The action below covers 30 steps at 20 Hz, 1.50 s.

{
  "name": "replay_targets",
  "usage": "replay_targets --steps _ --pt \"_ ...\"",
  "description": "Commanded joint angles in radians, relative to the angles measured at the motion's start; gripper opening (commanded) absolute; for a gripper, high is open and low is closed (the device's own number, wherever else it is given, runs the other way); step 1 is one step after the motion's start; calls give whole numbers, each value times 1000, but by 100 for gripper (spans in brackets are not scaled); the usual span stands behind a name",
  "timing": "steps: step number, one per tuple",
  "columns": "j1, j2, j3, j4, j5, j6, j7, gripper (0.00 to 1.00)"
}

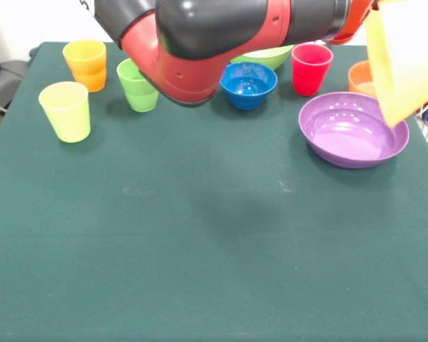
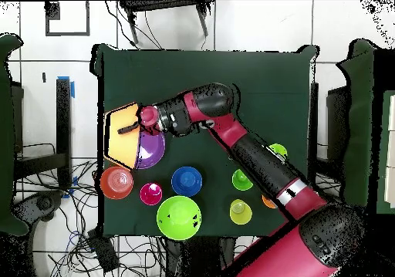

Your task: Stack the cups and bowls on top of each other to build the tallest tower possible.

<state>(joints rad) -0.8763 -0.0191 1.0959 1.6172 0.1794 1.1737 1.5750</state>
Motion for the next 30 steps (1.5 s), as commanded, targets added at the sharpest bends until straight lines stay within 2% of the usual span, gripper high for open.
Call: replay_targets --steps 1,4,9,16,30 --pt "53 65 17 -209 77 127 -93 0" --pt "71 75 22 -258 72 153 -115 0" --pt "131 102 24 -404 58 221 -152 0" --pt "208 190 42 -635 36 313 -298 0" --pt "277 293 20 -923 -64 488 -455 0"
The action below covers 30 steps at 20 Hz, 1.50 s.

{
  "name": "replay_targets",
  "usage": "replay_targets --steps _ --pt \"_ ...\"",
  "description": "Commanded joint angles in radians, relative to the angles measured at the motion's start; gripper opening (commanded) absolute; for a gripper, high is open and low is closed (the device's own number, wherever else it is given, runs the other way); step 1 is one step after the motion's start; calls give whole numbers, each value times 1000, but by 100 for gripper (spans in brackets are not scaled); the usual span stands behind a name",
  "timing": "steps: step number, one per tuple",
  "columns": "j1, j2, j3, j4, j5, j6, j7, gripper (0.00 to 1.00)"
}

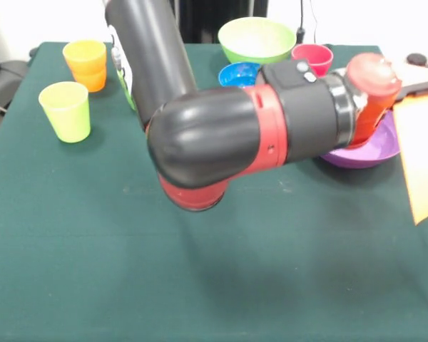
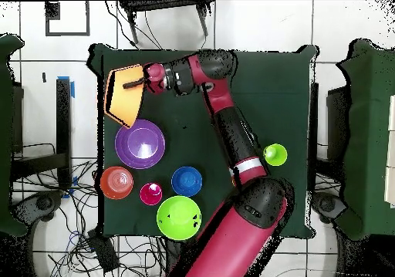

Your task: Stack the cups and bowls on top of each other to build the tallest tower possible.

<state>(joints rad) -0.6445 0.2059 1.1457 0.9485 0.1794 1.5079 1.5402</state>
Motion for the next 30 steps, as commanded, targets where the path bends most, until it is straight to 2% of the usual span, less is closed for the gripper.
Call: replay_targets --steps 1,4,10,30 --pt "52 77 -28 -281 -72 174 -434 0" --pt "65 98 -30 -342 -104 233 -478 0" --pt "71 133 -19 -391 -120 285 -521 0" --pt "79 133 -14 -387 -94 338 -472 0"
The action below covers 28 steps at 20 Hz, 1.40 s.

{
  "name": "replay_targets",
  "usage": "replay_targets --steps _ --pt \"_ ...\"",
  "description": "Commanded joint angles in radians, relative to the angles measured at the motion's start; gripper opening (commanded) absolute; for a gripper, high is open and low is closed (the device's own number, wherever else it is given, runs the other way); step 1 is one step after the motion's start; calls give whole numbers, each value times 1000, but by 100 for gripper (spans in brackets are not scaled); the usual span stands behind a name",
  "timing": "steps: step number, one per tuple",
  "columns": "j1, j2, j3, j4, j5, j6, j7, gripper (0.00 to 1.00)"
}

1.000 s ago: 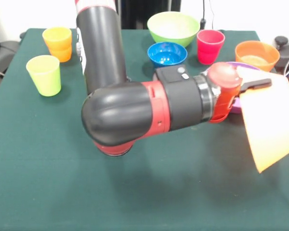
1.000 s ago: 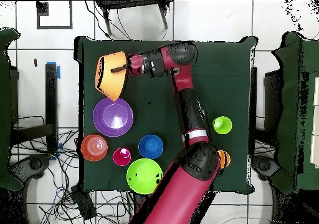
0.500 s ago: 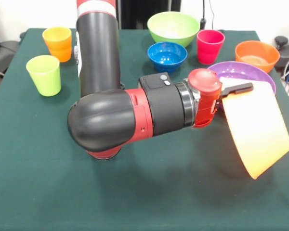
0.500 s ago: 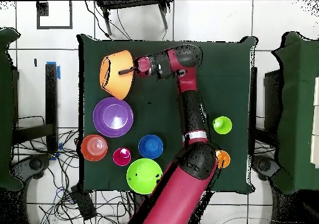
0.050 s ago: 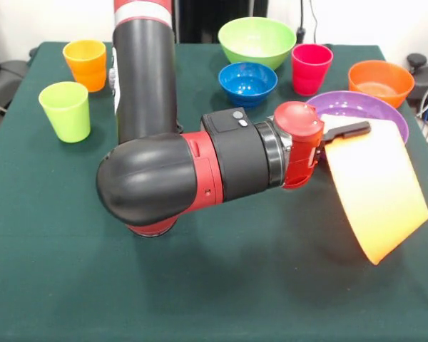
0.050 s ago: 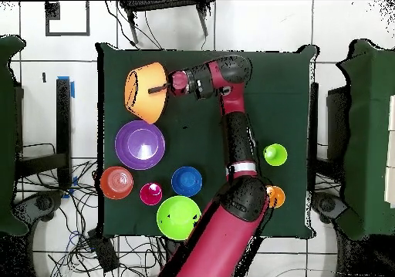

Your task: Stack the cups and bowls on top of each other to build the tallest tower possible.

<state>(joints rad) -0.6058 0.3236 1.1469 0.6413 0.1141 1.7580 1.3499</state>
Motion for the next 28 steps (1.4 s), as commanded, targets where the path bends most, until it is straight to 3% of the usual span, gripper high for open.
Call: replay_targets --steps 1,2,8,19,28 --pt "40 16 -14 -78 -26 85 -276 0" --pt "39 17 -14 -76 -23 82 -270 100" --pt "32 -26 -51 -64 -86 49 -292 100" --pt "11 -51 -58 -17 -103 10 -288 100" --pt "27 -51 -58 -78 -175 -29 -423 100"
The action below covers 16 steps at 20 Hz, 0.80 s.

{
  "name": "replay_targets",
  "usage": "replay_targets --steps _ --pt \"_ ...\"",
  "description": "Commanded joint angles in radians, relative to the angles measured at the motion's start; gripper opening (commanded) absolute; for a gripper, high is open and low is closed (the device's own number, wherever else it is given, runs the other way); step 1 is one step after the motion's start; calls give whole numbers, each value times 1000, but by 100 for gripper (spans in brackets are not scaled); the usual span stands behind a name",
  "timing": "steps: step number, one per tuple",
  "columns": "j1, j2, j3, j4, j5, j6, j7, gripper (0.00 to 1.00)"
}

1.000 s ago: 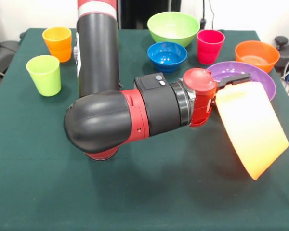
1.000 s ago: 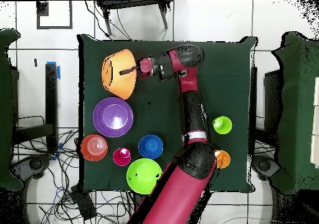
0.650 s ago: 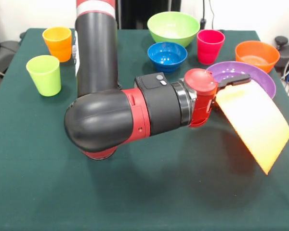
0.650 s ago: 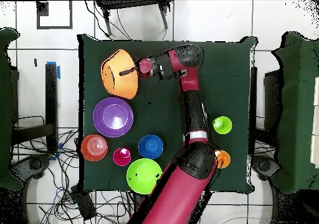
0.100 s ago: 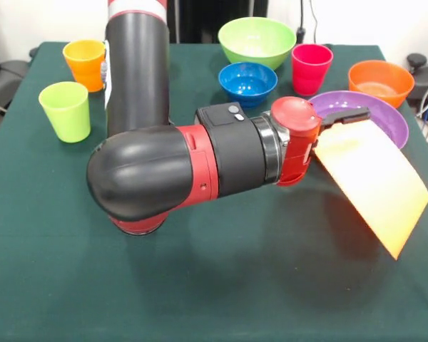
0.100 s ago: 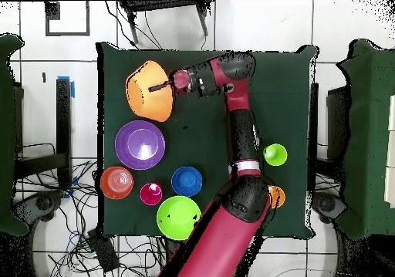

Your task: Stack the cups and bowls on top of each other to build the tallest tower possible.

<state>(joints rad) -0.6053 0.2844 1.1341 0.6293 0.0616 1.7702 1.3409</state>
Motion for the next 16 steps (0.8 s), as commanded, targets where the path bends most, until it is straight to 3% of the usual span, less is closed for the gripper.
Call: replay_targets --steps 1,8,16 --pt "29 -12 -45 -76 -135 -42 -430 100" --pt "55 25 7 -187 -214 30 -535 100" --pt "60 27 49 -233 -304 35 -645 100"
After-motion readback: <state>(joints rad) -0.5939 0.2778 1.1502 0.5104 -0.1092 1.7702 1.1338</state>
